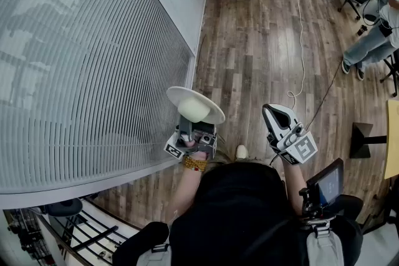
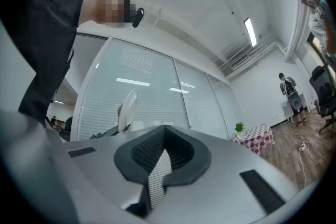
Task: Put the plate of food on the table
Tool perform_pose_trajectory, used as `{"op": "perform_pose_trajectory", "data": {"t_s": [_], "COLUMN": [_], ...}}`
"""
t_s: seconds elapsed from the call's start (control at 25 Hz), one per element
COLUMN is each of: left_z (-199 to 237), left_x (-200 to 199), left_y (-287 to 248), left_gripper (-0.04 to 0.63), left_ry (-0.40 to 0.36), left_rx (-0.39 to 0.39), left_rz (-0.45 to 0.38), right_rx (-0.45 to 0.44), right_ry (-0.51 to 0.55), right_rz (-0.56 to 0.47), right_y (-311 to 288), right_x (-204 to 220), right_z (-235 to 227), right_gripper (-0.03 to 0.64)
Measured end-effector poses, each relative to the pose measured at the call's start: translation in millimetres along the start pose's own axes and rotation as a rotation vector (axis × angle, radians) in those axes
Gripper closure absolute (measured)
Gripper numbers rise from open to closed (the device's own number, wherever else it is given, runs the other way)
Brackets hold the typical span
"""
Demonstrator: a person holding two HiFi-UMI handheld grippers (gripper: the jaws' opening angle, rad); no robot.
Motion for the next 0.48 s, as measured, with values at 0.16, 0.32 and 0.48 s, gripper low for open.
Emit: {"op": "perform_pose_trajectory", "data": {"t_s": [0.16, 0.32, 0.48], "left_z": [21, 49, 109], "left_x": [-5, -14, -25], "left_y": [-6, -8, -19], "left_gripper": [0.578, 0.579, 0.578], "left_ry": [-0.001, 0.010, 0.039], "left_rx": [0.012, 0.024, 0.023], "left_rz": [-0.014, -0.041, -0.050], "right_rx": [0.016, 0.010, 0.015], "right_ry": [-0.012, 0.013, 0.057], "right_rz": [0.003, 0.030, 0.049], "right_y": [-21, -41, -76], "right_x": [5, 16, 26], "right_z": [-13, -23, -51], "right_gripper": [0.607, 0.604, 0.601]}}
Point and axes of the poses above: the fingertips, and each gripper's own axes: y backward along the fingers, z to its left, x out of its underside, the point moved 9 cm from there along y, backward along the fingers, and after that the axes turned 11 degrees about x, right-handed, at the moved point
